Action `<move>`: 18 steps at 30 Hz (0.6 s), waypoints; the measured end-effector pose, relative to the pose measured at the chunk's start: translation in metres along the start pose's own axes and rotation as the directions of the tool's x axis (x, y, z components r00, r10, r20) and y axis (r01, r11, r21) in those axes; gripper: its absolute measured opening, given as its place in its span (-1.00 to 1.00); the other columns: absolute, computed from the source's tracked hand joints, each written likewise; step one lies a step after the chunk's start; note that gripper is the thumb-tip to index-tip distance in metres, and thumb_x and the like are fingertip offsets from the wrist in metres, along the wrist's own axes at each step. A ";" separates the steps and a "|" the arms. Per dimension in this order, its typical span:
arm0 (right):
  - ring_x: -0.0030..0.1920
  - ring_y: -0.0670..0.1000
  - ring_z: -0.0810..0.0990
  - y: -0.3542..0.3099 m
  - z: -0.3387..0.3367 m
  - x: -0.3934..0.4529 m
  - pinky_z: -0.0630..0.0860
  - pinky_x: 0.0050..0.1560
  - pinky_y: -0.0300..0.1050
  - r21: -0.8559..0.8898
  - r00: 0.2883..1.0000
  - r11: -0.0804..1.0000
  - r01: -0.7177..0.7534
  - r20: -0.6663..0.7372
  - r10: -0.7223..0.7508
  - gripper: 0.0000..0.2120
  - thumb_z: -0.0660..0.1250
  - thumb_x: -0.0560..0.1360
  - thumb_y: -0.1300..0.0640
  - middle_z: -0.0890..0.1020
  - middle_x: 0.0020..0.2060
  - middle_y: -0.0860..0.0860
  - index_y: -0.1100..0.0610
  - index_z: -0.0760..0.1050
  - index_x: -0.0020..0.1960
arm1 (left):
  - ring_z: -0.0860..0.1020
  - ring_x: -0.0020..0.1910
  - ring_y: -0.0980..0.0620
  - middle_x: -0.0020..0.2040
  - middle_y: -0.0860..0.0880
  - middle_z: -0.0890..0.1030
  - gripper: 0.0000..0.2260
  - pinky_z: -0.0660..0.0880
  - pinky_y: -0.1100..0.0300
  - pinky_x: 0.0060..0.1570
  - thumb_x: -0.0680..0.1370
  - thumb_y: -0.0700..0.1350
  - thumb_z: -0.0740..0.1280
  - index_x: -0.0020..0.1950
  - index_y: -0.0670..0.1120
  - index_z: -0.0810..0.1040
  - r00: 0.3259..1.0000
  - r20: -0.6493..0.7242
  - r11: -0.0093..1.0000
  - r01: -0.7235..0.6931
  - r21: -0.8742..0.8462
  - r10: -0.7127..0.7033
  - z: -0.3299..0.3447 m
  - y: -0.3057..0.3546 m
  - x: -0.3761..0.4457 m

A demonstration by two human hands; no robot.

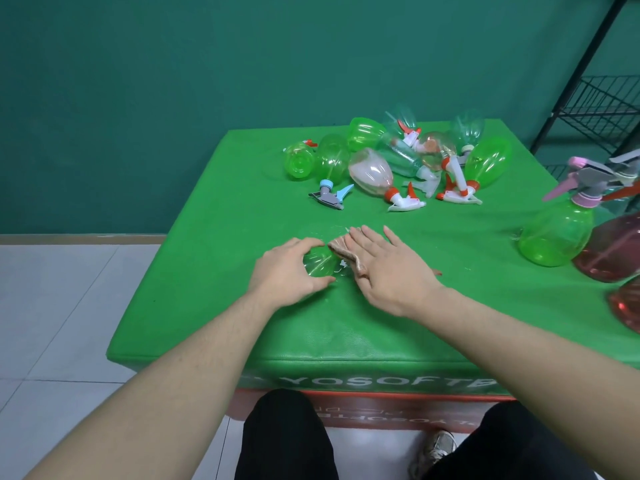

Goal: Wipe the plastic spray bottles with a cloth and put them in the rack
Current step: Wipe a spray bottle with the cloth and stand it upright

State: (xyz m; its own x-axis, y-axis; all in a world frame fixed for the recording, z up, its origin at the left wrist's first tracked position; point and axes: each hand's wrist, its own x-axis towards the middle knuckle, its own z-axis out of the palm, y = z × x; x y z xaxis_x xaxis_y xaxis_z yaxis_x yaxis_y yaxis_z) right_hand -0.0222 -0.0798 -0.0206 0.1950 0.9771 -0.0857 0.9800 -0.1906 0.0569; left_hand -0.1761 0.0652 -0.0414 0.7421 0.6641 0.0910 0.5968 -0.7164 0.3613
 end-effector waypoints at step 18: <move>0.42 0.12 0.35 -0.017 0.000 -0.019 0.27 0.44 0.07 -0.090 0.993 0.994 0.070 -0.092 -0.078 -0.26 -0.21 0.50 -0.16 0.49 0.43 -0.02 0.03 0.32 0.56 | 0.53 0.24 -0.06 0.35 0.01 0.51 -0.36 0.50 0.06 0.12 0.49 0.30 0.38 0.52 0.14 0.34 0.990 -0.126 0.991 0.072 0.110 -0.058 0.011 0.013 -0.011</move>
State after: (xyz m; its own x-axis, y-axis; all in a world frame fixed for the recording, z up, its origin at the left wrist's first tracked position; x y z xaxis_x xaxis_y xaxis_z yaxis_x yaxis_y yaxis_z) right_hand -0.0427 -0.0947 -0.0200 0.1133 0.9936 0.0023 0.9838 -0.1125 0.1398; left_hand -0.1734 0.0458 -0.0475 0.6617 0.7262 0.1865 0.6786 -0.6858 0.2630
